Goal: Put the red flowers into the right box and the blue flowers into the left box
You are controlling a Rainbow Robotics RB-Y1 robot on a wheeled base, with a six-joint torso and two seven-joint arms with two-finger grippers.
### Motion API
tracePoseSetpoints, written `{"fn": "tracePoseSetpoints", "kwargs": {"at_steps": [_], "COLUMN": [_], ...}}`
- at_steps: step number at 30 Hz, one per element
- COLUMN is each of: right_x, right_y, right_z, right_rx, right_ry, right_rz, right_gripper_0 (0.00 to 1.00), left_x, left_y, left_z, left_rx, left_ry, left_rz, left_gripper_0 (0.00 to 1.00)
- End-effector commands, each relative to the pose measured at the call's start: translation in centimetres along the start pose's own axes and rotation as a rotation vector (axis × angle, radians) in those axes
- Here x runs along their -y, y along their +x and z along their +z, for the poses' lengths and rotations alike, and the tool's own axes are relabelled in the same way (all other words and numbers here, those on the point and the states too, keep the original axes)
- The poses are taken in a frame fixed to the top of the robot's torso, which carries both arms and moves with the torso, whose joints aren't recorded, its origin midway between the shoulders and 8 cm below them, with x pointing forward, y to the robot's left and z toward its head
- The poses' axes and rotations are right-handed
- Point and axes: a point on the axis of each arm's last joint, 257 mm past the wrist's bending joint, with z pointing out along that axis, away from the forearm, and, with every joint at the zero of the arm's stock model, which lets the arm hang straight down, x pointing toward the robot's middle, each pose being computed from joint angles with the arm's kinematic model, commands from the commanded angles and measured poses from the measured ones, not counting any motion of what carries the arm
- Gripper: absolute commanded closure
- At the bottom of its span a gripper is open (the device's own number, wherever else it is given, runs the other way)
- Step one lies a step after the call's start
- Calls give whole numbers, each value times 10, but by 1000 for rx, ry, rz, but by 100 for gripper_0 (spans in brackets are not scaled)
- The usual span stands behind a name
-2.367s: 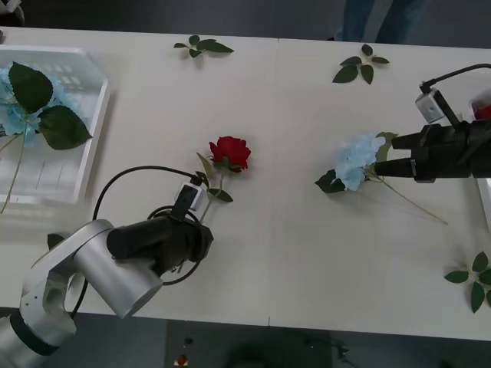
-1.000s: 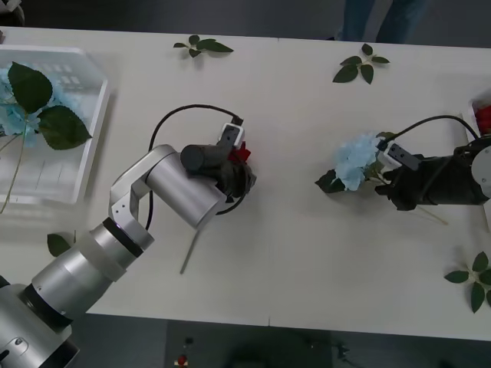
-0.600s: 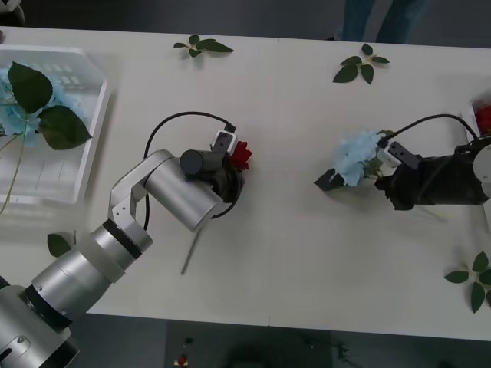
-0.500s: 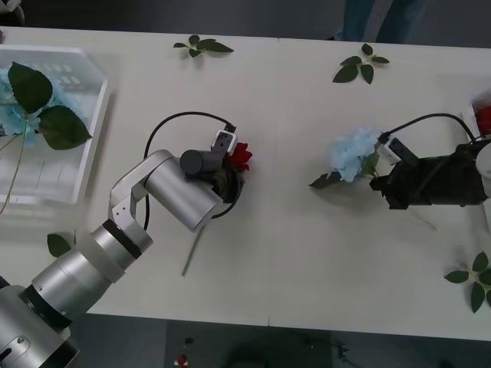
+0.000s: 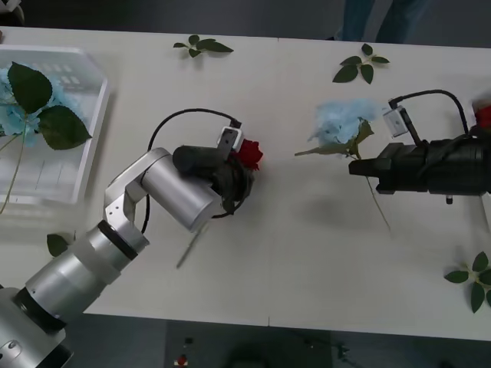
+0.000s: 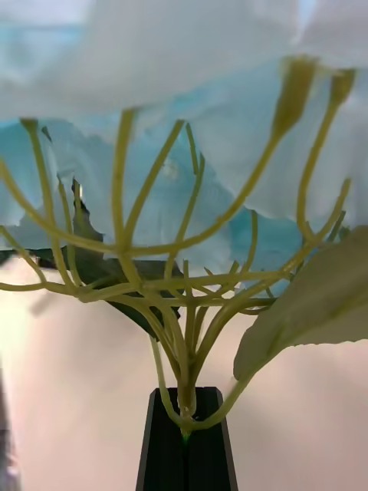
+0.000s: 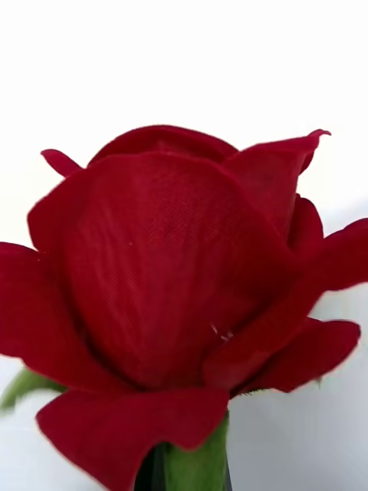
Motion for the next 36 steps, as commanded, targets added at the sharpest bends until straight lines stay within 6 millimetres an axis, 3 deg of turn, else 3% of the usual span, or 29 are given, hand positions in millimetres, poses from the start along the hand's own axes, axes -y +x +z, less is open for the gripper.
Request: {"fn": "tracePoseSetpoints", "kwargs": {"at_steps": [1, 9, 18, 22, 28, 33, 36], "right_x": [-18, -36, -61, -75, -91, -91, -59], "right_y": [-33, -56, -88, -106, -130, -135, -123], "right_z": [-4, -2, -7, -14, -26, -31, -31], "right_rx": [69, 146, 251, 301, 352, 364, 346], "right_ry": [-52, -109, -178, -217, -253, -254, -173], "right_rz": [53, 80, 76, 61, 26, 18, 46], "right_gripper_0": [100, 100, 100, 100, 100, 100, 100], "left_x": [17, 44, 79, 85, 75, 67, 66], "left_y": [-34, -71, -132, -162, -191, -212, -223], "left_z": [-49, -126, -187, -213, -242, -267, -282], "left_rx": [118, 251, 409, 488, 586, 674, 720], "left_ry": [119, 329, 598, 678, 715, 730, 751], "left_rz": [-83, -244, -413, -409, -350, -283, -259], "left_gripper_0": [100, 100, 100, 100, 100, 100, 100]}}
